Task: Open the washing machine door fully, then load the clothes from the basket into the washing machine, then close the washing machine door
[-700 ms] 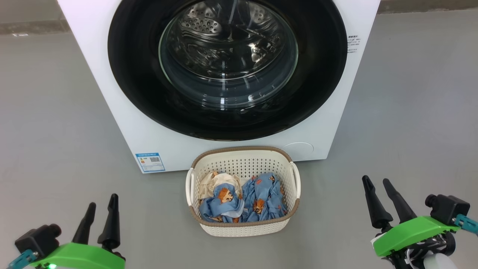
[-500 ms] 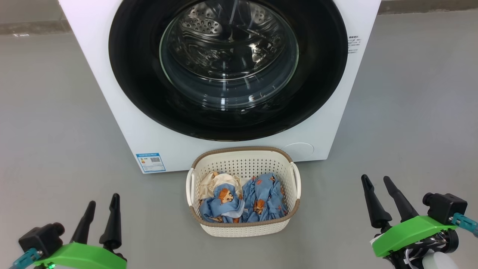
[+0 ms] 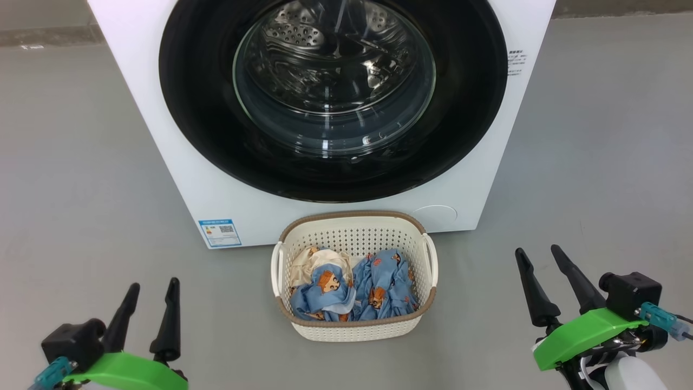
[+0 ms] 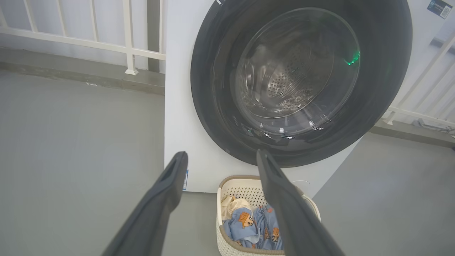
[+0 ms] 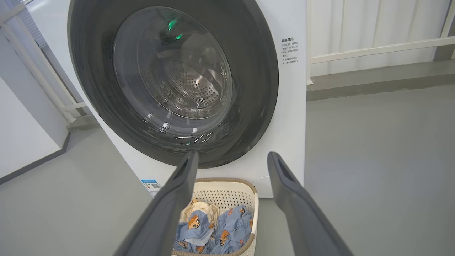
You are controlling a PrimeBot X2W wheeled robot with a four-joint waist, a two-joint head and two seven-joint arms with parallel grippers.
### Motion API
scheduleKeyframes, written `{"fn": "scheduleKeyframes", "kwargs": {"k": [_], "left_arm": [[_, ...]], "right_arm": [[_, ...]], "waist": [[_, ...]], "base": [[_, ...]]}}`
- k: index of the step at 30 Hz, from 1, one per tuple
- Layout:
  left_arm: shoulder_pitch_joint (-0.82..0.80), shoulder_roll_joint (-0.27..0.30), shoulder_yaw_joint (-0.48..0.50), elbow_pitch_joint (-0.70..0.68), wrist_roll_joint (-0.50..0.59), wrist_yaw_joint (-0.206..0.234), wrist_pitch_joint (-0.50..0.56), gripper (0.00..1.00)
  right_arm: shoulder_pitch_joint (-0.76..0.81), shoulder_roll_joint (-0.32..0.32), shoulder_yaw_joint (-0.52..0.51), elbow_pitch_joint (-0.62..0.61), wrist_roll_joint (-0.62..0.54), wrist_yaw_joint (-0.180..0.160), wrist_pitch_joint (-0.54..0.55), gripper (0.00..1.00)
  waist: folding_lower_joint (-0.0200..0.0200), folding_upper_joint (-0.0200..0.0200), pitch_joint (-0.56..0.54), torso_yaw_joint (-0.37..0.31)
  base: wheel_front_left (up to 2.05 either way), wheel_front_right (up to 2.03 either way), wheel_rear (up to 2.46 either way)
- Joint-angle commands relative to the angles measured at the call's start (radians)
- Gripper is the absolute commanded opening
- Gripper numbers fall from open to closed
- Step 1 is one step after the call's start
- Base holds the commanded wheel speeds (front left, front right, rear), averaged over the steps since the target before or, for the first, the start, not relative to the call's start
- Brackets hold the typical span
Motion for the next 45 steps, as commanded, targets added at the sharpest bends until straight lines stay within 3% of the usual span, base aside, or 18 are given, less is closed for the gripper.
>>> {"fn": "scheduleKeyframes", "kwargs": {"k": [1, 21, 45], "left_arm": [[-0.055, 0.035, 0.025, -0.031, 0.035, -0.002, -0.017, 1.0], [-0.069, 0.048, 0.04, -0.013, 0.246, -0.003, -0.076, 1.0], [-0.069, 0.012, 0.101, 0.01, 0.225, -0.003, -0.076, 1.0]], "right_arm": [[-0.049, -0.017, 0.024, -0.022, -0.042, 0.001, -0.016, 1.0], [-0.084, -0.028, 0.036, -0.007, -0.265, 0.002, -0.074, 1.0], [-0.086, -0.004, 0.005, 0.01, -0.231, 0.002, -0.074, 1.0]], "waist": [[-0.0001, 0.0, 0.001, 0.0], [-0.0001, 0.0, 0.007, 0.003], [-0.0001, 0.0, 0.01, 0.003]], "base": [[0.0, 0.0, 0.0], [0.0, 0.0, 0.0], [0.0, 0.0, 0.0]]}}
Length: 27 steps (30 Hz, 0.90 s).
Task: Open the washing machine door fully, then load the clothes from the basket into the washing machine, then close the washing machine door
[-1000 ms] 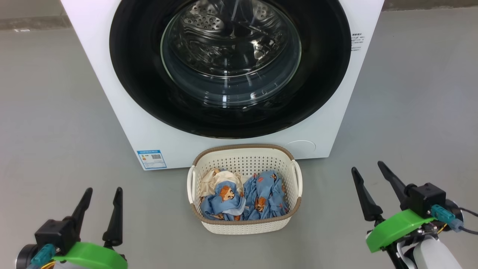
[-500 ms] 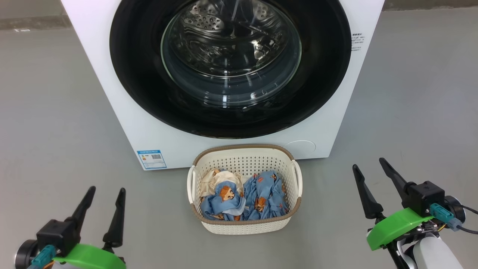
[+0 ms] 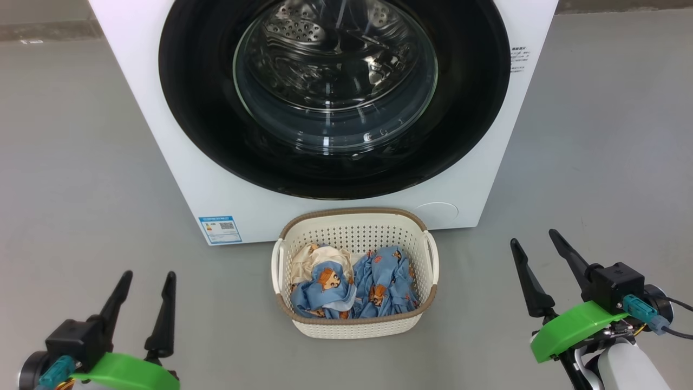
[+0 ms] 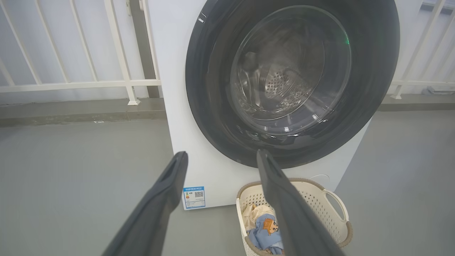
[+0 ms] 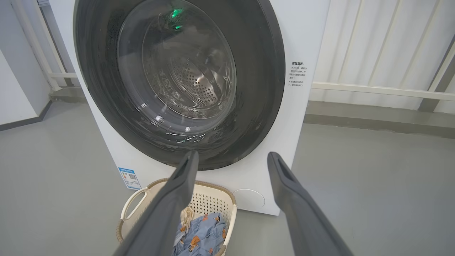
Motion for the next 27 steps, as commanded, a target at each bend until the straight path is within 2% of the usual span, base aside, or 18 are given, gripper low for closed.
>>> {"fn": "scheduleKeyframes", "kwargs": {"k": [1, 20, 27], "left_arm": [[-0.048, 0.018, 0.046, -0.011, -0.007, -0.003, -0.011, 1.0], [-0.055, 0.028, 0.05, -0.014, 0.019, -0.003, -0.011, 1.0], [-0.058, 0.025, 0.048, -0.009, 0.031, -0.003, -0.011, 1.0]], "right_arm": [[-0.038, -0.004, 0.018, -0.025, -0.003, 0.002, -0.012, 1.0], [-0.045, -0.003, 0.004, -0.028, -0.008, 0.002, -0.012, 1.0], [-0.042, -0.001, 0.004, -0.027, -0.008, 0.002, -0.012, 1.0]], "waist": [[0.0, -0.0001, 0.001, 0.0], [0.0, -0.0001, 0.008, -0.001], [0.0, -0.0001, 0.005, 0.005]], "base": [[0.0, 0.0, 0.0], [0.0, 0.0, 0.0], [0.35, 0.35, -0.7]]}}
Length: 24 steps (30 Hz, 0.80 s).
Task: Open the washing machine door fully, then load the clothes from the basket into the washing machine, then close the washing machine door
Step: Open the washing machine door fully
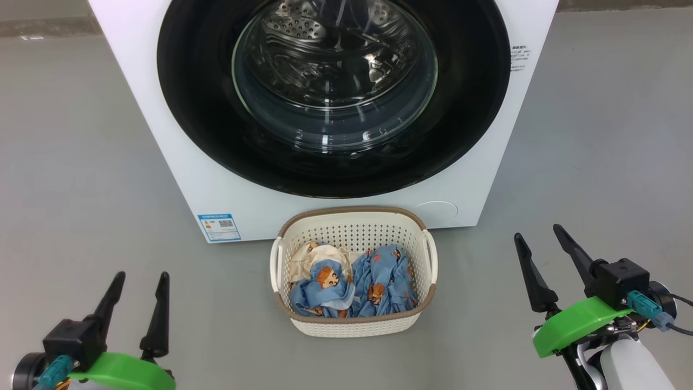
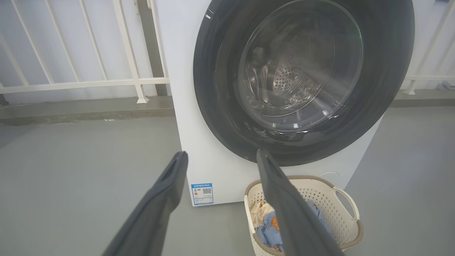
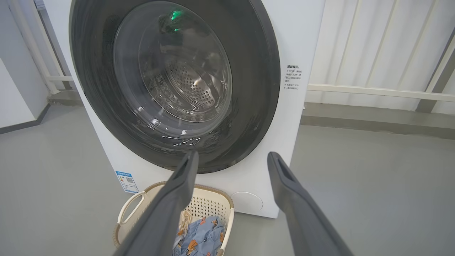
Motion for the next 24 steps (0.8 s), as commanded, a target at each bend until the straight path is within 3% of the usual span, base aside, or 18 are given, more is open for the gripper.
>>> {"fn": "scheduleKeyframes", "kwargs": {"k": [1, 16, 24], "left_arm": [[-0.054, 0.023, 0.031, -0.022, 0.007, -0.003, -0.01, 1.0], [-0.058, 0.015, 0.043, -0.014, -0.015, -0.003, -0.01, 1.0], [-0.055, 0.008, 0.059, -0.032, 0.01, -0.003, -0.01, 1.0]], "right_arm": [[-0.03, -0.006, 0.019, -0.026, -0.007, 0.002, -0.012, 1.0], [-0.031, -0.004, 0.012, -0.016, -0.001, 0.002, -0.012, 1.0], [-0.033, -0.003, 0.01, -0.019, 0.0, 0.002, -0.012, 1.0]], "waist": [[0.0, -0.0001, 0.0, 0.002], [0.0, -0.0001, 0.001, 0.0], [0.0, -0.0001, 0.007, -0.002]], "base": [[0.66, 0.66, -1.33], [1.09, 1.09, -2.17], [0.7, 0.7, -1.41]]}}
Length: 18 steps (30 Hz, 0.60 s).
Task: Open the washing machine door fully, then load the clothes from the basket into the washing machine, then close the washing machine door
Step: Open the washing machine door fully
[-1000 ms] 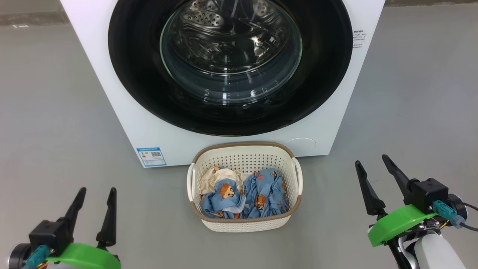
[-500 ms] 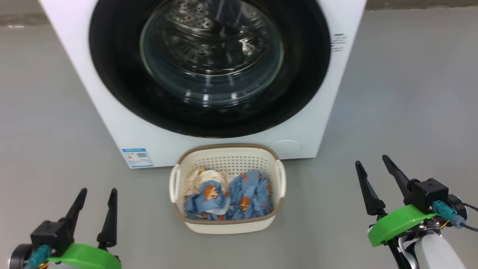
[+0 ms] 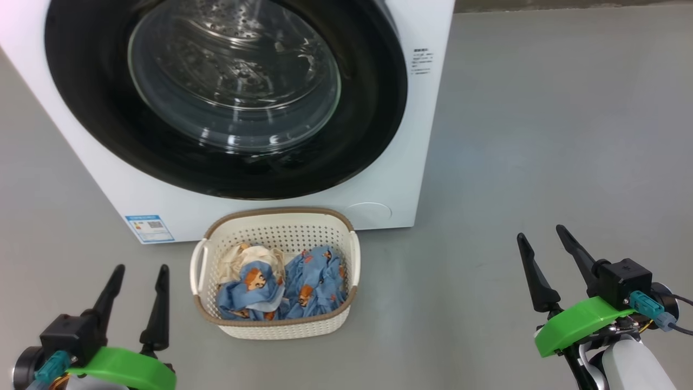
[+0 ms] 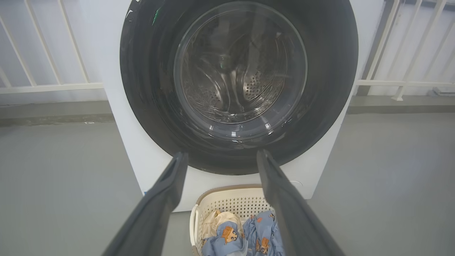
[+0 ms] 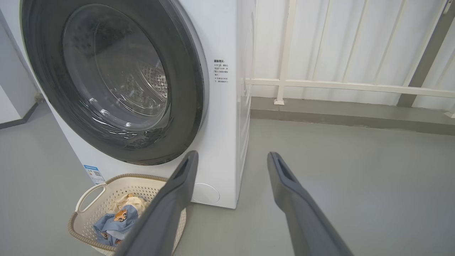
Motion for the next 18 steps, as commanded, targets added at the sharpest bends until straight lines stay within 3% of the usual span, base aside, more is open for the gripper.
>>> {"fn": "scheduleKeyframes", "kwargs": {"k": [1, 18], "left_arm": [[-0.04, 0.022, 0.036, -0.029, 0.007, -0.003, -0.01, 1.0], [-0.023, 0.012, 0.038, -0.063, 0.034, -0.003, -0.01, 1.0]], "right_arm": [[-0.033, -0.004, 0.02, -0.025, 0.0, 0.002, -0.012, 1.0], [-0.032, 0.0, 0.009, -0.035, -0.002, 0.002, -0.012, 1.0]], "waist": [[0.0, -0.0001, 0.001, 0.0], [0.0, -0.0001, 0.01, 0.006]], "base": [[0.39, 0.39, -0.77], [0.04, 0.04, -0.09]]}}
